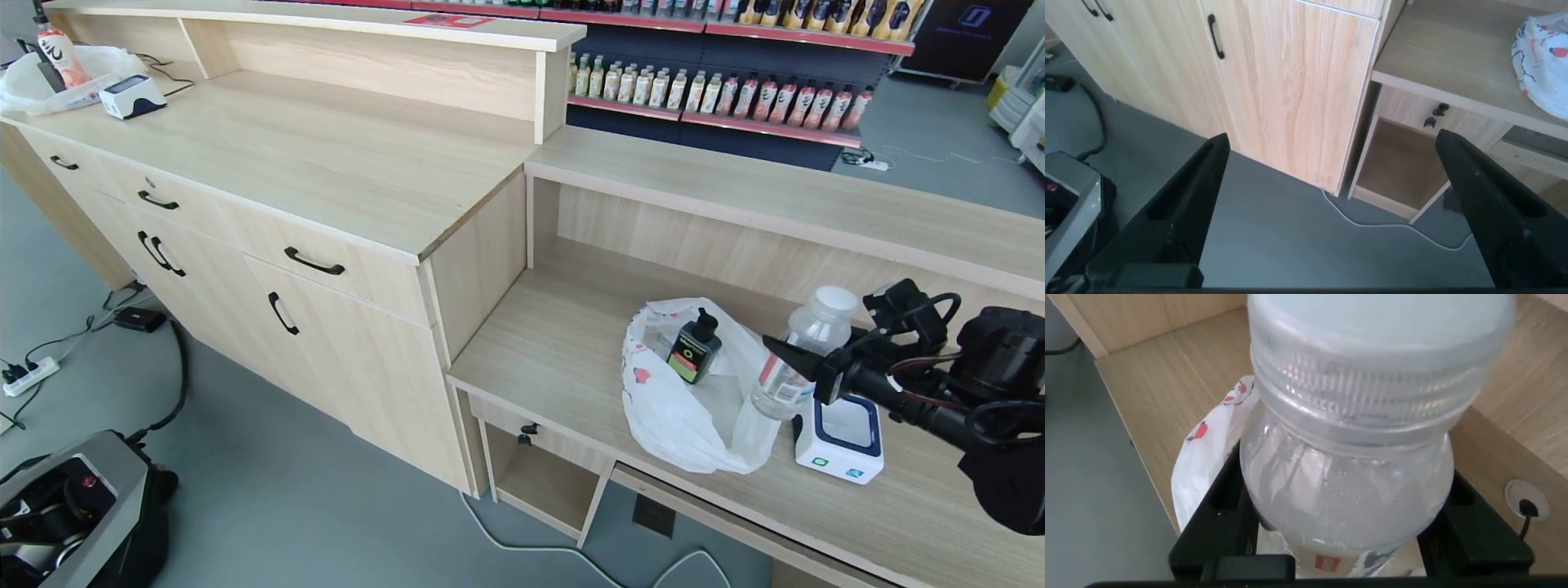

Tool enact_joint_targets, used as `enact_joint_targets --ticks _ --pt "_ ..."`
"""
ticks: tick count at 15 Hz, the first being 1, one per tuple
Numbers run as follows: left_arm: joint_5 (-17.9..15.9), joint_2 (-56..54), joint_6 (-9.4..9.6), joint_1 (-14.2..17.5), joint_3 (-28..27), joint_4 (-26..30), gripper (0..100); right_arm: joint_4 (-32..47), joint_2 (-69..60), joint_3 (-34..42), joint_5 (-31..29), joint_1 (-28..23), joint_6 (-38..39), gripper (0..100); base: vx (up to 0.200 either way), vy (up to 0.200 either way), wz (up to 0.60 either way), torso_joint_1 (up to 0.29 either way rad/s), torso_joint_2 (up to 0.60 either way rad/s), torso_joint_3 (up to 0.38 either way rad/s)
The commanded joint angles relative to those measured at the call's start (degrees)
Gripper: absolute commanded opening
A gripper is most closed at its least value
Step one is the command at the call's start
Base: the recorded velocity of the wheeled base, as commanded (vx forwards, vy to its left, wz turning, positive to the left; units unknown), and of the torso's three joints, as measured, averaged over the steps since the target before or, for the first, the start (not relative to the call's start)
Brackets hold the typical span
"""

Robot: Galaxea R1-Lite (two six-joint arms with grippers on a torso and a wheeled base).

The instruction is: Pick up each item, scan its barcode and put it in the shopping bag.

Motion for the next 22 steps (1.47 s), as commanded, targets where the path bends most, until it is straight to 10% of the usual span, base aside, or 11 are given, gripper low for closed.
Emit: enact_joint_targets --ticks 1,22 --pt "0.0 0.0 -0.02 0.0 0.0 0.0 100 -1.8 5.7 0.2 0.1 0.7 0.0 0 0.0 0.0 0.0 0.0 0.0 0.0" --pt "0.1 0.0 0.06 0.0 0.0 0.0 100 -8.4 26.2 -19.6 0.7 5.7 3.9 0 0.0 0.0 0.0 0.0 0.0 0.0"
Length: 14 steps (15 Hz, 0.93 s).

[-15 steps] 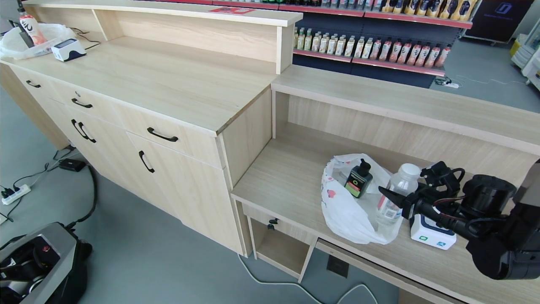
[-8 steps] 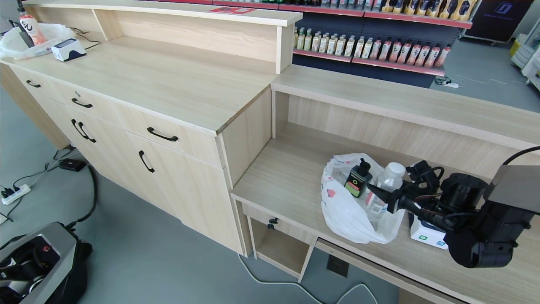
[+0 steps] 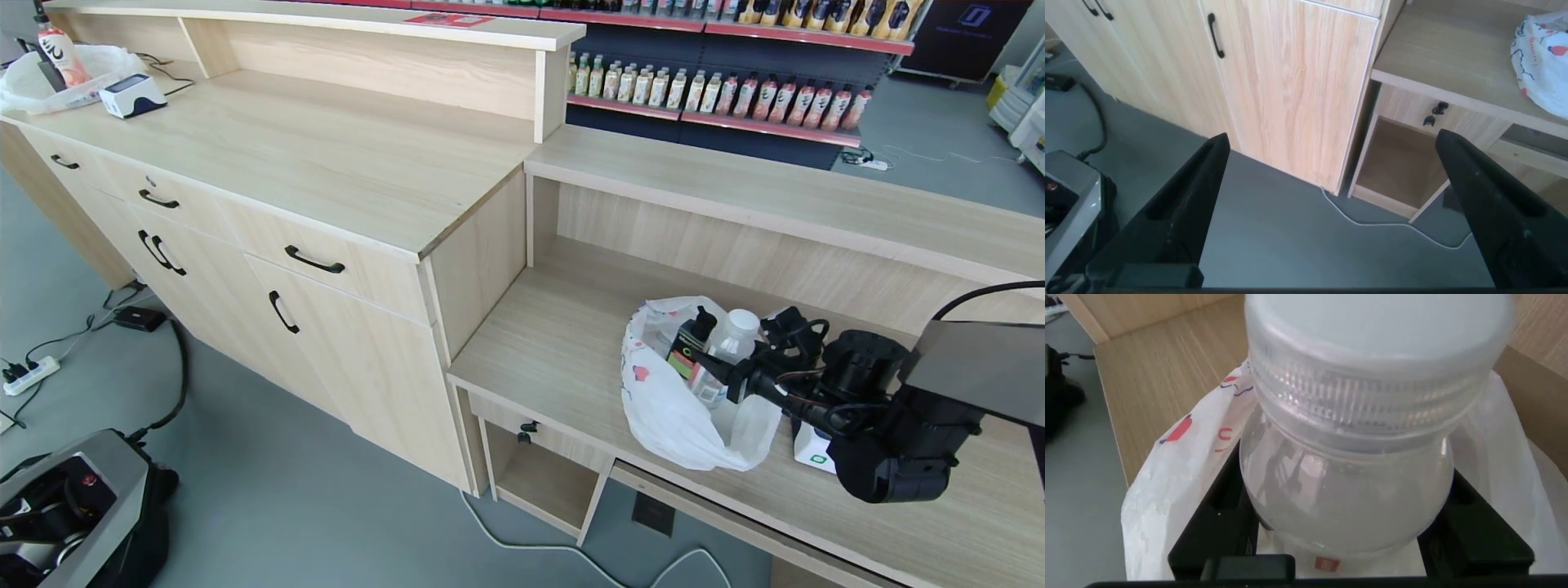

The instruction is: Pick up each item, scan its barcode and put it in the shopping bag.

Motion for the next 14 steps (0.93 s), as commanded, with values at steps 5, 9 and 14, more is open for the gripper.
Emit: enact_joint_targets --ticks 5,9,14 --pt "-0.1 0.0 -0.07 0.0 0.0 0.0 100 -0.1 3.4 -1.7 0.0 0.0 -2.5 0 0.0 0.0 0.0 0.0 0.0 0.0" --pt "-0.1 0.0 -0.07 0.0 0.0 0.0 100 -0.1 3.8 -1.6 0.0 -0.3 -3.3 0 0.0 0.0 0.0 0.0 0.0 0.0" --pt "-0.1 0.0 -0.07 0.0 0.0 0.0 100 -0.1 4.4 -1.5 0.0 -0.5 -4.4 0 0.0 0.0 0.0 0.0 0.0 0.0"
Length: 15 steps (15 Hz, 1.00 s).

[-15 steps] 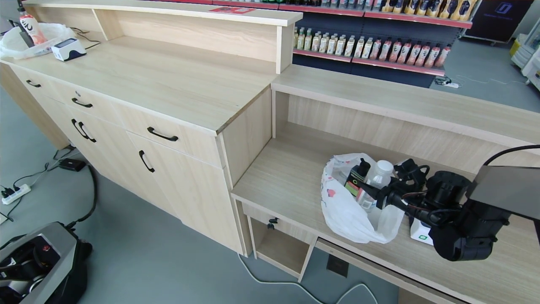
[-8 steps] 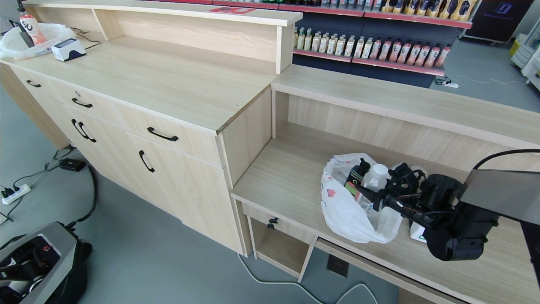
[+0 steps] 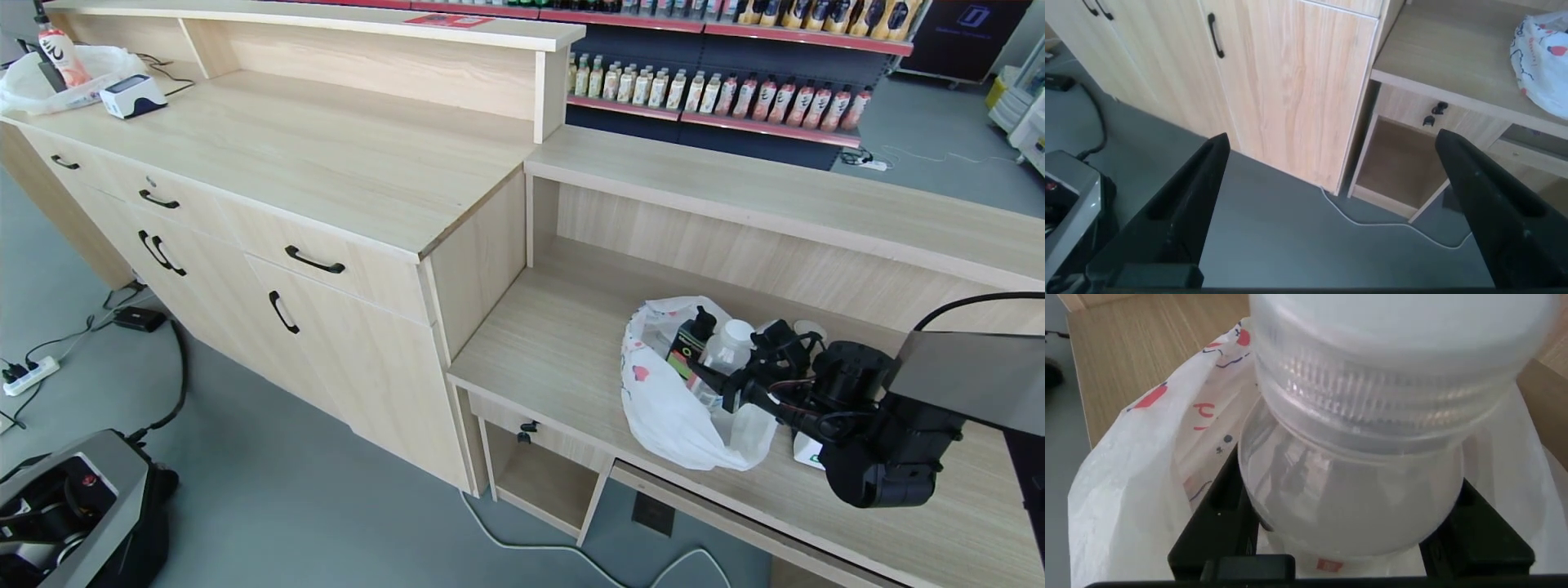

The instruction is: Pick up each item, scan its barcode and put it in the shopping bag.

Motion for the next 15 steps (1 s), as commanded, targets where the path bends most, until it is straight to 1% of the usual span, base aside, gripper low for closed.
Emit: enact_joint_targets --ticks 1,4,6,8,9,10,12,13,14,15 --pt "0.0 0.0 0.0 0.0 0.0 0.0 100 -0.1 0.2 -0.1 0.0 0.0 0.0 100 0.0 0.0 0.0 0.0 0.0 0.0" --pt "0.0 0.0 0.0 0.0 0.0 0.0 100 -0.1 -1.6 -0.3 0.1 -0.5 0.1 100 0.0 0.0 0.0 0.0 0.0 0.0" --pt "0.0 0.0 0.09 0.0 -0.1 0.0 100 -0.1 -5.9 -0.2 0.3 -0.2 0.2 100 0.0 0.0 0.0 0.0 0.0 0.0" --pt "0.0 0.0 0.0 0.0 0.0 0.0 100 -0.1 -13.6 2.5 3.3 -0.1 -0.1 100 0.0 0.0 0.0 0.0 0.0 0.0" --pt "0.0 0.0 0.0 0.0 0.0 0.0 100 -0.1 -17.4 4.7 4.2 -0.2 -1.2 100 0.0 0.0 0.0 0.0 0.0 0.0" --pt "0.0 0.0 0.09 0.0 0.0 0.0 100 0.1 -23.2 8.3 4.1 -0.5 -3.9 100 0.0 0.0 0.0 0.0 0.0 0.0" --pt "0.0 0.0 0.0 0.0 0.0 0.0 100 2.6 -32.0 12.1 5.0 -1.4 -7.2 100 0.0 0.0 0.0 0.0 0.0 0.0" --pt "0.0 0.0 0.0 0.0 0.0 0.0 100 4.0 -35.3 12.1 5.5 -1.6 -9.3 100 0.0 0.0 0.0 0.0 0.0 0.0" --pt "0.0 0.0 0.0 0.0 0.0 0.0 100 4.8 -37.7 11.4 5.6 -1.9 -11.2 100 0.0 0.0 -0.6 0.002 0.01 0.002" --pt "0.0 0.0 0.0 0.0 0.0 0.0 100 4.8 -37.7 11.4 5.6 -1.9 -11.2 100 0.0 0.0 -0.6 0.002 0.0 0.002"
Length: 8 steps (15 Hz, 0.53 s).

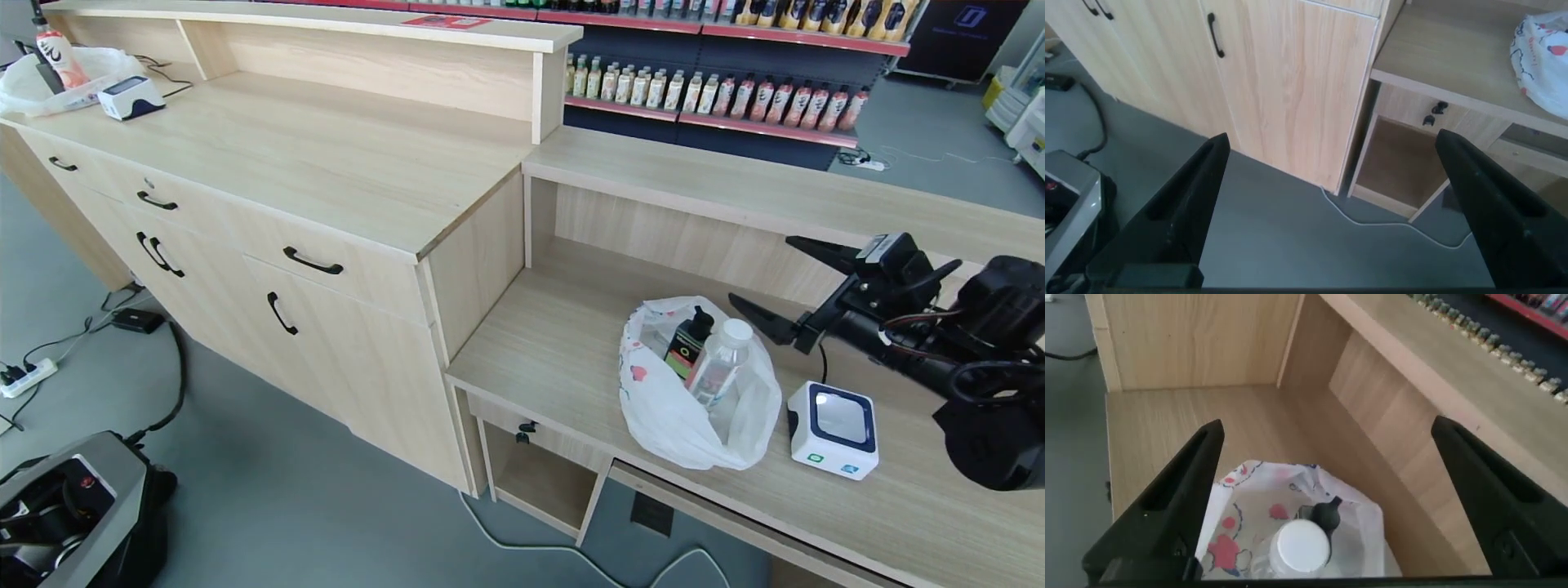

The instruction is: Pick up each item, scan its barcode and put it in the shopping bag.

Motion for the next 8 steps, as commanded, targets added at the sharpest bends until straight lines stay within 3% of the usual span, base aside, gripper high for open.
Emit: enact_joint_targets --ticks 1,4,5,6,8 --pt "0.1 0.0 -0.02 -0.1 0.0 0.0 100 4.3 -11.2 -3.6 0.3 -0.7 -2.3 100 0.0 0.0 -0.6 -0.007 -0.01 0.007" --pt "0.0 0.0 -0.02 0.0 0.0 0.0 100 16.3 -17.4 -10.9 -0.8 -2.1 -3.0 100 0.0 0.0 -0.6 0.007 0.0 0.002" --pt "0.0 0.0 0.06 0.0 0.0 0.0 100 21.3 -19.8 -11.9 -3.9 -2.5 -2.6 100 0.0 0.0 -0.6 0.007 0.0 0.002" --pt "0.0 0.0 0.06 0.0 0.0 0.0 100 29.6 -24.0 -12.3 -12.7 -2.5 -0.3 100 0.0 0.0 -0.6 0.002 0.0 0.007" --pt "0.0 0.0 -0.02 -0.1 0.0 0.0 100 37.9 -28.9 -10.6 -20.9 -2.4 3.6 100 0.0 0.0 -0.6 0.007 0.0 0.002"
